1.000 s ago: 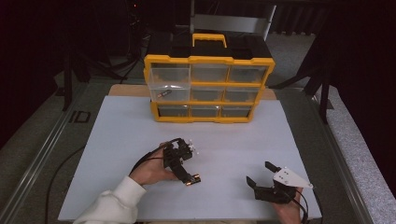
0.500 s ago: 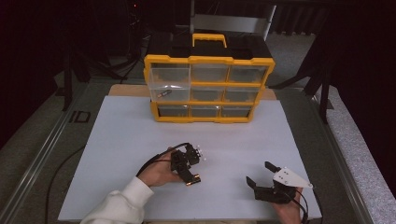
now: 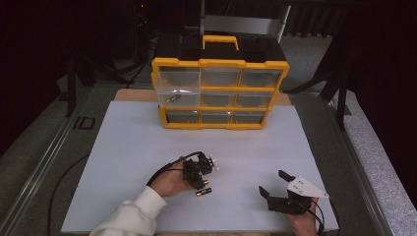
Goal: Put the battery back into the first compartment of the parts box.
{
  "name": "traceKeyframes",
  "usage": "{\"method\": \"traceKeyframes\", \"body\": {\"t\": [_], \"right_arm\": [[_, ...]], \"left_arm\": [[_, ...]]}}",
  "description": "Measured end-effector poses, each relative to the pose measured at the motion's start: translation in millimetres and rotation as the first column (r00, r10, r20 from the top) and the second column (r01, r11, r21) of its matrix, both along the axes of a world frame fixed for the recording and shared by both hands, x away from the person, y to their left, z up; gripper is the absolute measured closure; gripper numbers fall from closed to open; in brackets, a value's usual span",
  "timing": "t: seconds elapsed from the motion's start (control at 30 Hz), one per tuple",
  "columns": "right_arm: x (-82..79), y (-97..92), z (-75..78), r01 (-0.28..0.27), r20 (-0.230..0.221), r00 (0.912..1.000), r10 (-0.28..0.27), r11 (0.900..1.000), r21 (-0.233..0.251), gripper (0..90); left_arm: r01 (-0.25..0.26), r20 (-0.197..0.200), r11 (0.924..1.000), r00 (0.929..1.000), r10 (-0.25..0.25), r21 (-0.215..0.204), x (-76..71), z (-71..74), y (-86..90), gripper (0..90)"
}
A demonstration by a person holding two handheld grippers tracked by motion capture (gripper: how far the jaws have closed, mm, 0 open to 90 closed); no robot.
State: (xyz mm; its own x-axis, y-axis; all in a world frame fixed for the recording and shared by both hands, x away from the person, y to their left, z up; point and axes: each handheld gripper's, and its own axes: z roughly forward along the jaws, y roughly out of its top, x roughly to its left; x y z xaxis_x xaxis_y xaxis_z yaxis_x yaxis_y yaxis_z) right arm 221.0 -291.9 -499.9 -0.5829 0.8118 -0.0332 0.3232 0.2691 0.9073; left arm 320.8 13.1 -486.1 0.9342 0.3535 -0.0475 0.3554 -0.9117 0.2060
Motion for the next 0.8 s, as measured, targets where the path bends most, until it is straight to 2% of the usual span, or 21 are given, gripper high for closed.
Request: {"method": "traceKeyframes", "body": {"t": [0.3, 0.8], "right_arm": [[0.1, 0.4, -0.2, -0.002, 0.000, 1.0000, 0.002, 1.0000, -0.002, 9.3], [0.4, 0.3, -0.6, -0.002, -0.003, 1.0000, 0.002, 1.0000, -0.002, 9.3]], "left_arm": [[-0.001, 0.005, 0.9999, 1.0000, 0.001, 0.012, -0.5, 0.4, -1.4, 77.6], [-0.001, -0.002, 1.0000, 1.0000, 0.001, 0.008, 0.6, 1.0, 0.3, 77.7]]}}
